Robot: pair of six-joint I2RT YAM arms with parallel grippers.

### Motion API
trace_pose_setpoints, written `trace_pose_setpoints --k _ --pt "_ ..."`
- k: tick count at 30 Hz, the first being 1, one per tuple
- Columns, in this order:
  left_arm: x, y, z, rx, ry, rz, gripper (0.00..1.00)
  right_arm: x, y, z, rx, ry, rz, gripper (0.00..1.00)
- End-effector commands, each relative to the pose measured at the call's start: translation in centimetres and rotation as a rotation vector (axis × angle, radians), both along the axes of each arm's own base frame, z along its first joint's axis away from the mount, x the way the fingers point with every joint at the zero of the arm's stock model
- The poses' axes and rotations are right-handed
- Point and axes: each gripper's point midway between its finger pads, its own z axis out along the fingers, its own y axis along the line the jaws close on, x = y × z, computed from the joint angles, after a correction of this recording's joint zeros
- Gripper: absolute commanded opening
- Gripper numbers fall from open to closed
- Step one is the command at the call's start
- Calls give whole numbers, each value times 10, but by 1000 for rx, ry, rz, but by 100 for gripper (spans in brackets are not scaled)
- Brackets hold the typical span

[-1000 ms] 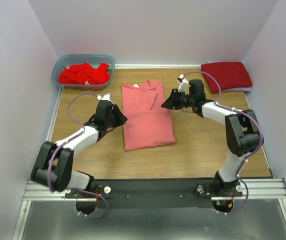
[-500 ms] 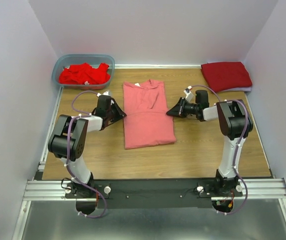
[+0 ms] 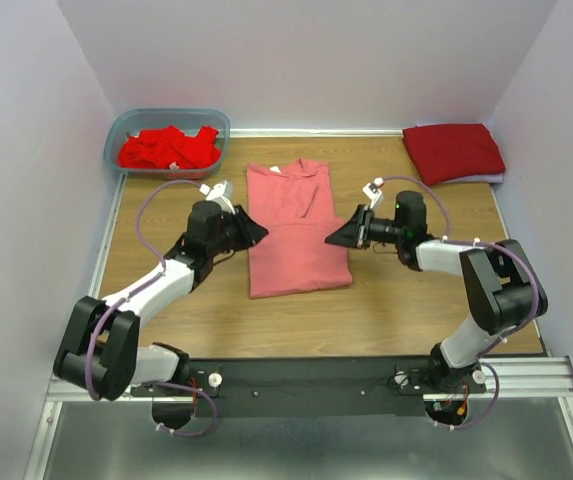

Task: Fold and stack the t-shirts
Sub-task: Fold the tshirt

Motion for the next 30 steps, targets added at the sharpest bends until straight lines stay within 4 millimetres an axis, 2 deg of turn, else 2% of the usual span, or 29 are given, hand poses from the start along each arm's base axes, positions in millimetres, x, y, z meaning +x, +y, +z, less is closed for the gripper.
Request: trace_pose_setpoints --k 1,2,3,5,6,9,11,14,17,18,20,23,26,27,29,30 --pt "-64 -14 -50 12 190 -129 31 -50 15 -16 47 135 80 28" --pt "-76 -18 -58 12 223 -147 31 -60 12 -30 42 189 69 28" --pt "-88 -17 -71 -2 280 -133 31 -64 10 -37 35 203 61 28" --pt "-102 -15 -90 -13 334 -132 30 -72 5 -66 -6 261 29 27" --pt "-105 -13 -95 -19 357 -117 30 -74 1 -84 -31 305 6 27" --pt "-112 -10 -113 -9 404 -105 30 -85 -7 -115 -76 372 -18 25" --pt "-115 -6 -122 -7 432 -94 30 -86 -16 -132 -78 445 -57 25" --pt "-115 -4 -116 -19 418 -84 29 -85 -26 -136 -67 477 -98 24" --pt "-113 12 -117 15 419 -24 29 -86 -28 -130 -59 466 -102 24" --pt "-109 16 -109 27 387 -15 29 -84 -27 -119 -43 443 -92 25" --pt "-109 26 -108 77 385 20 29 -84 -24 -107 -21 434 -79 26" --pt "-98 33 -80 109 296 45 30 -79 -9 -78 -26 385 -29 29" --pt "-89 43 -63 156 234 82 31 -80 21 -52 -47 299 27 31" --pt "-85 45 -48 161 200 93 33 -74 32 -38 -33 277 35 31" --pt "-80 56 -36 209 158 133 34 -79 59 -28 -23 256 75 31" --pt "-72 64 -21 222 108 180 35 -73 70 -18 -4 236 88 31"
